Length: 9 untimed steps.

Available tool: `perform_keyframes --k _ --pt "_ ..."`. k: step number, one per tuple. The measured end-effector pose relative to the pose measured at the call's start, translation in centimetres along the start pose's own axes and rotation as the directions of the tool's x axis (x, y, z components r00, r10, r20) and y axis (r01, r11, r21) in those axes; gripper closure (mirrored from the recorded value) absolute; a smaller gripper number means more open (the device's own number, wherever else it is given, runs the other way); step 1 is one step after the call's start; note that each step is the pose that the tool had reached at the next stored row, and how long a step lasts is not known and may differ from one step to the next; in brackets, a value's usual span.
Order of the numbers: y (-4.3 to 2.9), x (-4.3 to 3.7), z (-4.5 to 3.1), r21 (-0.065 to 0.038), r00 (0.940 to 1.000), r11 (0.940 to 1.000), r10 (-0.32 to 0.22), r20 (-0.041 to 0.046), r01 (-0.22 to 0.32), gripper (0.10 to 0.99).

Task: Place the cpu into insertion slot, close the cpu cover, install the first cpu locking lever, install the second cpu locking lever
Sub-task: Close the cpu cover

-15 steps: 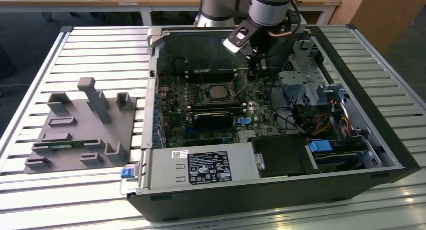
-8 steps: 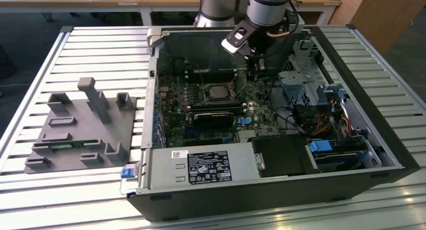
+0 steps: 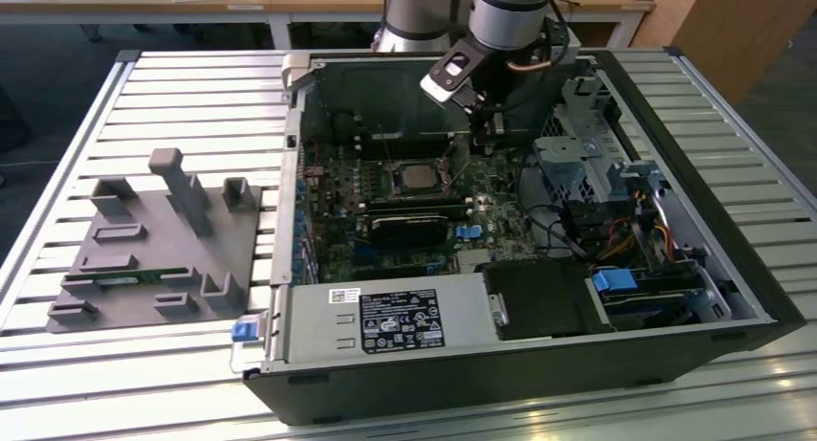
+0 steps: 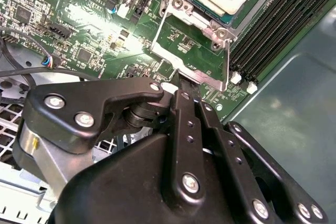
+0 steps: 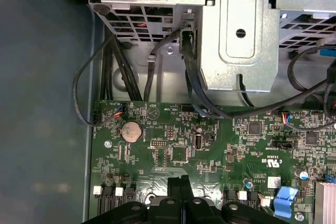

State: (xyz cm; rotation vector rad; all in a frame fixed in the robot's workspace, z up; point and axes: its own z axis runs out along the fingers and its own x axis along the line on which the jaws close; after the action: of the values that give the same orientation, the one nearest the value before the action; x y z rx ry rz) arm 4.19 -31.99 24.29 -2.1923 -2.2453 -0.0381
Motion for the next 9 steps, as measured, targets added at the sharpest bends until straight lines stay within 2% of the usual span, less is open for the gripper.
perform_keyframes --k 5,7,9 --pt "-0.17 0.00 0.01 0.000 1.0000 1.0000 0.000 0.0000 0.000 0.980" --pt "-0.70 0.02 0.09 0.000 1.0000 1.0000 0.000 0.0000 0.000 0.980" --pt "-0.72 0.02 0.09 0.000 1.0000 1.0000 0.000 0.0000 0.000 0.980"
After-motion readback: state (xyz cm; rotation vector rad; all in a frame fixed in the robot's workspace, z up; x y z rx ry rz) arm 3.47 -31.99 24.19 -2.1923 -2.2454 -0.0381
